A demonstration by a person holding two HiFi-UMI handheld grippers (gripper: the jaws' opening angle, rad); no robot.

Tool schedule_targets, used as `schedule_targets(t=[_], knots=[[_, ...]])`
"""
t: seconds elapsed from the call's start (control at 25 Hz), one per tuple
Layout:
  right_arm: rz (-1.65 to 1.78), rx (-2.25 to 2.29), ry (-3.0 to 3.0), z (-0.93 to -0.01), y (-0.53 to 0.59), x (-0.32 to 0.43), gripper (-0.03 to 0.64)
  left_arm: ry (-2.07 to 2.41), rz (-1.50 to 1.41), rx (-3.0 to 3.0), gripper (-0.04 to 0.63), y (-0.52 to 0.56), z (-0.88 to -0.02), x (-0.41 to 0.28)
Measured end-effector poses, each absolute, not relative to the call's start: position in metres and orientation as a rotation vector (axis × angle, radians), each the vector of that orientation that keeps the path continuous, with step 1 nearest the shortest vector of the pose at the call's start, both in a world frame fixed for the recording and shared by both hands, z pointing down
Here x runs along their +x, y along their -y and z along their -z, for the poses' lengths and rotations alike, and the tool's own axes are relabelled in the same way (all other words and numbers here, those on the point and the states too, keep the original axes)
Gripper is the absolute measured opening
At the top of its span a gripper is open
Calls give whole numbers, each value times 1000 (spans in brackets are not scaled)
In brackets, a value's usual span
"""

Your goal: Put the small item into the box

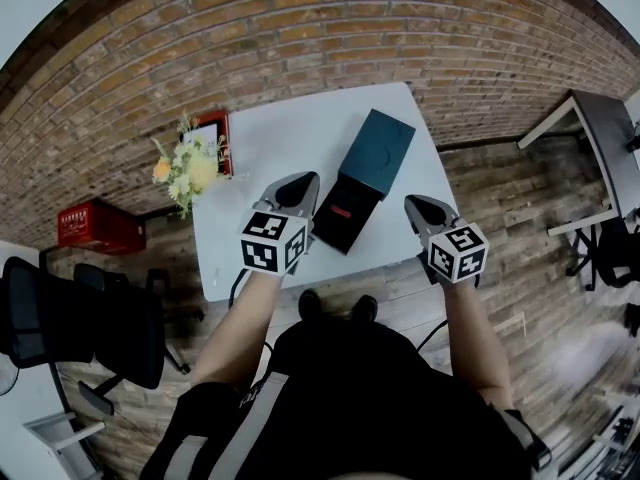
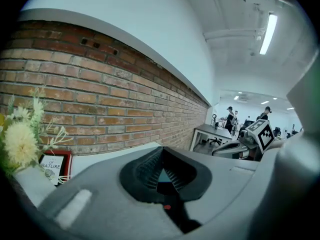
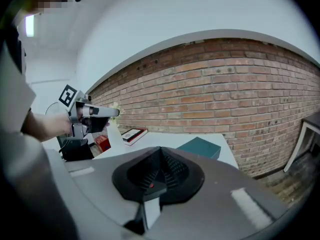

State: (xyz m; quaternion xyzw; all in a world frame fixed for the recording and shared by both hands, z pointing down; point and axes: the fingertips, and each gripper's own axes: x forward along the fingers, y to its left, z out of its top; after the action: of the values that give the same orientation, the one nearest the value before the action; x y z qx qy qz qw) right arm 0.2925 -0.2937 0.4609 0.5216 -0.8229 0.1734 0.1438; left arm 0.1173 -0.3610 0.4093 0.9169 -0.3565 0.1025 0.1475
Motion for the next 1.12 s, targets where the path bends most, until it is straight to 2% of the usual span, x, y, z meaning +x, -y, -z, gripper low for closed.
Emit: schedule_targets(t=[0.44,1.12], knots=[[-173,1743,2556,-344,305,335,-2,1220,-200,2634,6,377,-364,104],[-130,1730,2588,-333,301,327,-2,1216,-223,2676,6,371,-367,108]])
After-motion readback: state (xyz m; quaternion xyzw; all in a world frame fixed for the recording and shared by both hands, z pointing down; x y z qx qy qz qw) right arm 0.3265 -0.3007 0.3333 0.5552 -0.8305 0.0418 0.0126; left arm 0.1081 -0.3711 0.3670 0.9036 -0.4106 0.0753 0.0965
